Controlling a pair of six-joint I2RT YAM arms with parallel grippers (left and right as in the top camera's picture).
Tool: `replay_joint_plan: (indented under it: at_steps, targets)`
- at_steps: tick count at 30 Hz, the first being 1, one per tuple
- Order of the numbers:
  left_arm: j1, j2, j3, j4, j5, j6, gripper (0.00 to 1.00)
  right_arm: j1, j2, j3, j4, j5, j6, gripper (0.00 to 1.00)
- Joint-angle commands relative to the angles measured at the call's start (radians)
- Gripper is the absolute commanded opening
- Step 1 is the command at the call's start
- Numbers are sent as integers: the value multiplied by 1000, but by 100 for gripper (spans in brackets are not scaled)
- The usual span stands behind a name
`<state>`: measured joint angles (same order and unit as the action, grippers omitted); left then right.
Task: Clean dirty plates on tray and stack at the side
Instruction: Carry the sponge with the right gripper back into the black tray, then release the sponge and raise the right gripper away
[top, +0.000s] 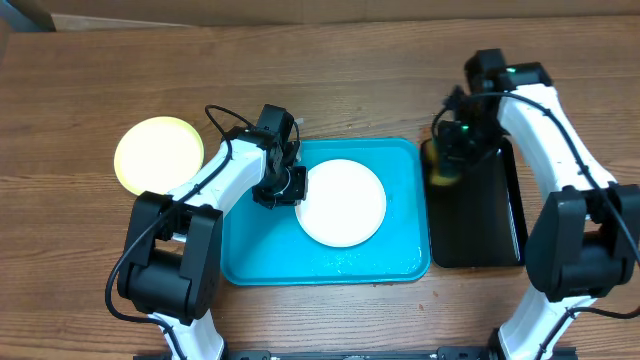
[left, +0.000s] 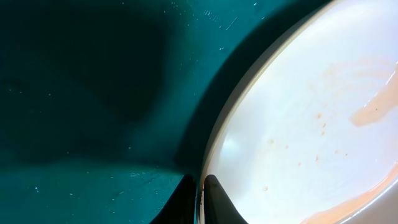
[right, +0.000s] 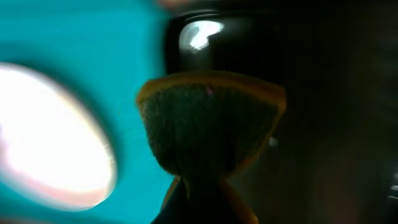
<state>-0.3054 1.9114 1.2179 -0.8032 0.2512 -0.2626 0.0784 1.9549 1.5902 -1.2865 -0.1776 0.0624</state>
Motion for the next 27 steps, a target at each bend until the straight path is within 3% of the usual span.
replay_joint_plan:
  at_steps: [1,9,12,14,16,20,24,25,27]
  targets:
    - [3,-2,-6,0,8,-14,9,-7,-32,-74,38,183,69,4]
    - [3,-2,-6,-1,8,-14,12,-8,-31,-262,248,203,72,4]
    - [3,-2,-6,0,8,-14,36,-8,-31,-268,265,203,73,44]
    - [3,-2,-6,0,8,-14,49,-10,-31,-249,263,203,74,48]
    - [3,-2,-6,-1,8,-14,52,-17,-31,-212,253,203,109,49]
    - [3,-2,-6,-2,8,-14,53,-53,-31,-91,203,203,175,59]
    - [3,-2,-6,-4,8,-14,47,-129,-31,5,198,203,202,68]
    - [3,-2,-6,-5,8,-14,42,-161,-31,16,209,202,217,73]
    - [3,-2,-6,-5,8,-14,34,-206,-31,16,211,202,227,100]
